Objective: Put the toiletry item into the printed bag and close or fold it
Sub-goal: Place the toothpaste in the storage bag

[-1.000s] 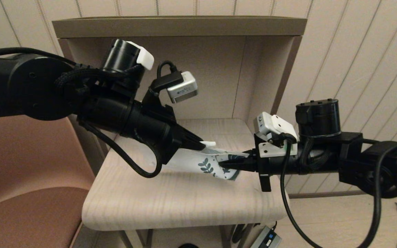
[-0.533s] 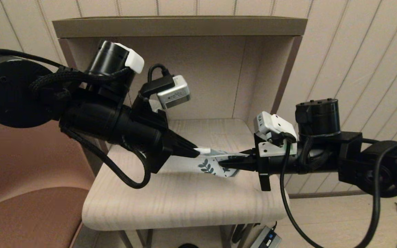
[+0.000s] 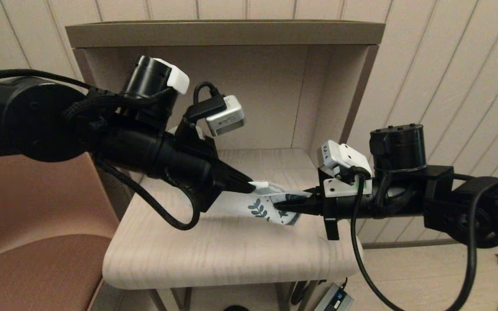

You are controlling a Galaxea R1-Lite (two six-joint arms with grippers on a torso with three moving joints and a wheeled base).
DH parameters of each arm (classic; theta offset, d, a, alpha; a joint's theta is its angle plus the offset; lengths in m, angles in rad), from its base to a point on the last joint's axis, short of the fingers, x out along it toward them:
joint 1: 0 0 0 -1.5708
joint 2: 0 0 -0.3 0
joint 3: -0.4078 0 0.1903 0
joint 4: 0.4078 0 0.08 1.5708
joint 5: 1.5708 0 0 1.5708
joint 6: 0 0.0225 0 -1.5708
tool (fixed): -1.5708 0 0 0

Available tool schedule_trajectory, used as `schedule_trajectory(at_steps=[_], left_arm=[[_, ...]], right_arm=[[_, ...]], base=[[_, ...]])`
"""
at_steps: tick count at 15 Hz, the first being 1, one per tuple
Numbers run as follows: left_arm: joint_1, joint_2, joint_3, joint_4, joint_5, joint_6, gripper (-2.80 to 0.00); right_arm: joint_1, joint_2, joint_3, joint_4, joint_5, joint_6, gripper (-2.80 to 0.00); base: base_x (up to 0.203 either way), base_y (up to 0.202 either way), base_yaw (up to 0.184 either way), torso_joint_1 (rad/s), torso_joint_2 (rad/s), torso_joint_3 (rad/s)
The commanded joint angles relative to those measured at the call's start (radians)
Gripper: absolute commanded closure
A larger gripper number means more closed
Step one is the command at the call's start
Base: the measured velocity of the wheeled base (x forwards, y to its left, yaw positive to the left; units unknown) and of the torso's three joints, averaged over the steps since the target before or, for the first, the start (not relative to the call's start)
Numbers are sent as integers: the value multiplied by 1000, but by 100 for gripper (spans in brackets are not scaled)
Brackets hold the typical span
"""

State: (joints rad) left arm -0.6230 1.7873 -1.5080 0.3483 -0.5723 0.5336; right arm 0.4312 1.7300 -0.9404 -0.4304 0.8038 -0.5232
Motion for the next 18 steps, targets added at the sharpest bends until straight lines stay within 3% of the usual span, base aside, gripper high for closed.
schedule_trajectory(at_steps=[1,13,14,18], left_arm=[[0,35,-10,1,-3,3,0],[0,46,-25,5,2,2,0],[0,46,-22,3,2,5,-280],[-1,44,-35,6,0,-1,-280]], right_arm=[[4,-1,0,-2,5,-3,0],[16,-12,0,0,3,-3,0],[21,-15,0,1,3,-3,0],[21,-13,2,1,3,-3,0]], base=[[0,0,0,0,0,0],[0,0,0,0,0,0],[0,0,0,0,0,0],[0,0,0,0,0,0]])
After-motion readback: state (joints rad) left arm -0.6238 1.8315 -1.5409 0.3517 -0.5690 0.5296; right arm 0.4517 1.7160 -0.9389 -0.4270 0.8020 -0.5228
